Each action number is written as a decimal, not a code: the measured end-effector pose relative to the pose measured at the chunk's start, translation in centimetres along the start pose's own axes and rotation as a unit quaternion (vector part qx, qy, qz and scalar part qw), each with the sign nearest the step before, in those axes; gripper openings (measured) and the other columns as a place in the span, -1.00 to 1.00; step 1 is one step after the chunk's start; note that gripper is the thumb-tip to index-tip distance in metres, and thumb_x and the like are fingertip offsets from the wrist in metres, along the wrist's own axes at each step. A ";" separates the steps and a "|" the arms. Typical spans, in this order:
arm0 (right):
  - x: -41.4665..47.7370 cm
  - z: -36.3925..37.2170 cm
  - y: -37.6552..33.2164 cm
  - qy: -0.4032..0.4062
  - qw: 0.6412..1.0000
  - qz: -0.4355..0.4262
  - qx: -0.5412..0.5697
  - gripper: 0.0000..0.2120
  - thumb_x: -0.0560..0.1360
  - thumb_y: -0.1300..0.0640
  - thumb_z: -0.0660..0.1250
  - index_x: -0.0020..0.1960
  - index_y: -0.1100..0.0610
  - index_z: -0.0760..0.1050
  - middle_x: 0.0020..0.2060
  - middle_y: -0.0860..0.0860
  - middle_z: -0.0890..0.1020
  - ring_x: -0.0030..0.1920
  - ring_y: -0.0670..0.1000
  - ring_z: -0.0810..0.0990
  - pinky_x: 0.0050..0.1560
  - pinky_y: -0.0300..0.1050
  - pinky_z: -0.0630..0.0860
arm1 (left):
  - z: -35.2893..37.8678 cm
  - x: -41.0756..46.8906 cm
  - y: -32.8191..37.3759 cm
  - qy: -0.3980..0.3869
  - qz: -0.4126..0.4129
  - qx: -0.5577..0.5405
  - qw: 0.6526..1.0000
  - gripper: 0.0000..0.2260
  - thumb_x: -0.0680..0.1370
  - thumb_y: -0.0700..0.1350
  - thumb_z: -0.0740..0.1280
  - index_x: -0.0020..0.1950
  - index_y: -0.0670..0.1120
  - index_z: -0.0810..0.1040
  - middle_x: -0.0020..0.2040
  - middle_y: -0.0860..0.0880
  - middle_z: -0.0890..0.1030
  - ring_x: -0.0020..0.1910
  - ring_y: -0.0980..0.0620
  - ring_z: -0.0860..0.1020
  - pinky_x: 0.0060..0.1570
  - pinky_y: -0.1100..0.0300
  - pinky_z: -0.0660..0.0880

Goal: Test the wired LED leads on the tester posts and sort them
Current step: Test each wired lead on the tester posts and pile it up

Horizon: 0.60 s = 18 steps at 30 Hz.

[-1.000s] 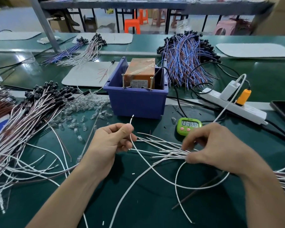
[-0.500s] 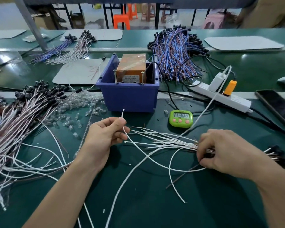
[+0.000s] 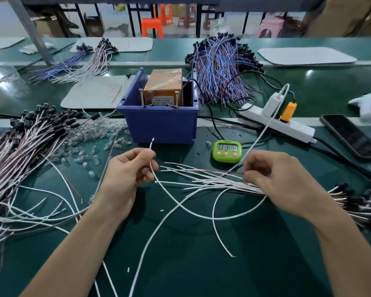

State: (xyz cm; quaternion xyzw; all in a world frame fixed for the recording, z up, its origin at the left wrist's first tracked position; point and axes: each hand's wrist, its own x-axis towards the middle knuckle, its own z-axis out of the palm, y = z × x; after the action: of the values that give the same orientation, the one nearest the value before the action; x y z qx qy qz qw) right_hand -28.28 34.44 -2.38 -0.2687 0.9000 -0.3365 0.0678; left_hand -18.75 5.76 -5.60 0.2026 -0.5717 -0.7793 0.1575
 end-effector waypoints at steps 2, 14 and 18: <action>0.6 0.2 -1.0 0.017 0.999 -0.011 0.031 -0.82 0.52 0.21 0.41 -0.12 -0.08 0.57 -0.29 -0.15 0.70 -0.32 -0.08 0.58 -0.18 -0.16 0.53 | -0.1 0.0 0.0 -0.001 0.001 0.007 1.000 -0.89 0.45 -0.07 0.47 -0.27 -0.02 0.73 -0.36 -0.03 0.61 -0.48 0.15 0.46 -0.47 0.36 0.46; 6.1 0.9 -7.8 0.136 0.988 -0.065 0.014 -0.88 0.51 0.03 0.43 -0.19 -0.10 0.67 -0.46 -0.19 0.60 -0.44 -0.13 0.52 -0.39 -0.24 0.39 | -2.8 1.5 1.7 0.151 0.038 -0.102 0.982 -0.83 0.66 -0.12 0.29 -0.14 -0.06 0.53 -0.50 0.06 0.29 -0.53 0.12 0.20 -0.50 0.26 0.15; 7.2 3.2 -8.6 0.044 0.997 -0.041 0.051 -0.75 0.60 0.20 0.27 -0.15 -0.05 0.62 -0.38 -0.10 0.66 -0.49 -0.15 0.57 -0.38 -0.27 0.42 | -1.9 1.1 1.0 0.168 0.059 0.021 0.984 -0.80 0.63 -0.19 0.35 -0.19 -0.04 0.59 -0.52 0.16 0.33 -0.55 0.20 0.23 -0.54 0.36 0.21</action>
State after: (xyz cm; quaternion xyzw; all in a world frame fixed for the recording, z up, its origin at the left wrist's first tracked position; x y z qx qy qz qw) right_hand -29.62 23.45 1.12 -0.2865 0.8720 -0.3959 0.0275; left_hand -18.81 3.37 -5.27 0.3000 -0.5639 -0.7115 0.2928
